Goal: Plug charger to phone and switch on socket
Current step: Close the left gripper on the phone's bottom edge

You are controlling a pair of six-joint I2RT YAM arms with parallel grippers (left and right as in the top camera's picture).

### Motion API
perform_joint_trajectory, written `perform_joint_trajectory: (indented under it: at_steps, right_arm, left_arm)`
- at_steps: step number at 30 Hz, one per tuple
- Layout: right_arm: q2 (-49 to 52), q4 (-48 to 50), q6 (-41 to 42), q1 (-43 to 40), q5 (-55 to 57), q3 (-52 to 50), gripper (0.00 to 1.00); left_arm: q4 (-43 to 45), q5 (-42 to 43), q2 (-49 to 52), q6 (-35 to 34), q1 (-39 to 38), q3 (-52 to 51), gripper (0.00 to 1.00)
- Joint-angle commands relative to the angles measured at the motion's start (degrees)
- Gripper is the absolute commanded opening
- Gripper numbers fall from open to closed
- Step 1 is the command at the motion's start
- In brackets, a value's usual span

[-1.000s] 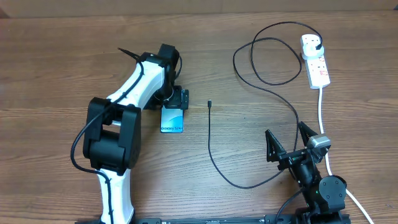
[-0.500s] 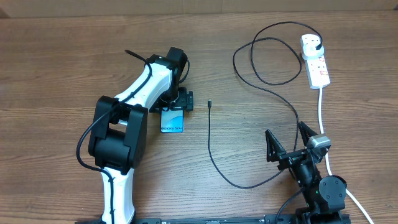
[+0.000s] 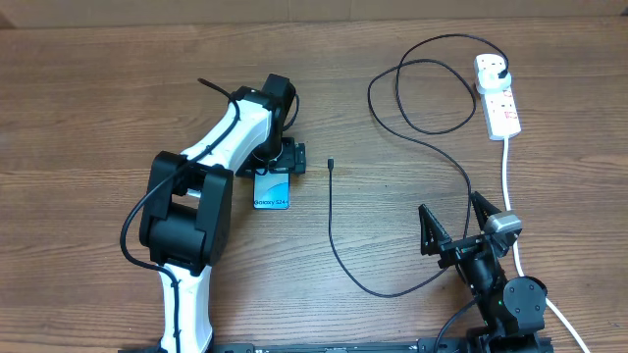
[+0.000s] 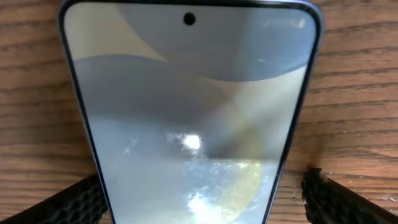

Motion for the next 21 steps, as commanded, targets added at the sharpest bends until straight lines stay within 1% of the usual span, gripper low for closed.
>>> perform_joint_trajectory:
  at_steps: [1,3,4,7,21]
  right_arm:
    - [-0.6,0.2,0.1,0.2,0.0,-0.6,1.0]
    - [-0.6,0.2,0.1,0.2,0.0,-0.6,1.0]
    - [-0.6,0.2,0.1,0.2,0.0,-0.6,1.0]
    - [-0.6,0.2,0.1,0.2,0.0,-0.6,1.0]
    - [-0.6,0.2,0.1,0.2,0.0,-0.6,1.0]
  left_arm:
    - [1.1,-2.2,2.1,0.9,-0.3,-1.5,0.91]
    - [1.2,-2.2,2.1,0.9,-0.3,-1.5,0.88]
    - [1.2,-2.2,2.1,0.9,-0.3,-1.5,0.85]
    - [1.2,-2.2,2.1,0.9,-0.3,-1.5,0.81]
    - [1.2,-2.3,2.1,0.9,-0.3,-1.5,0.72]
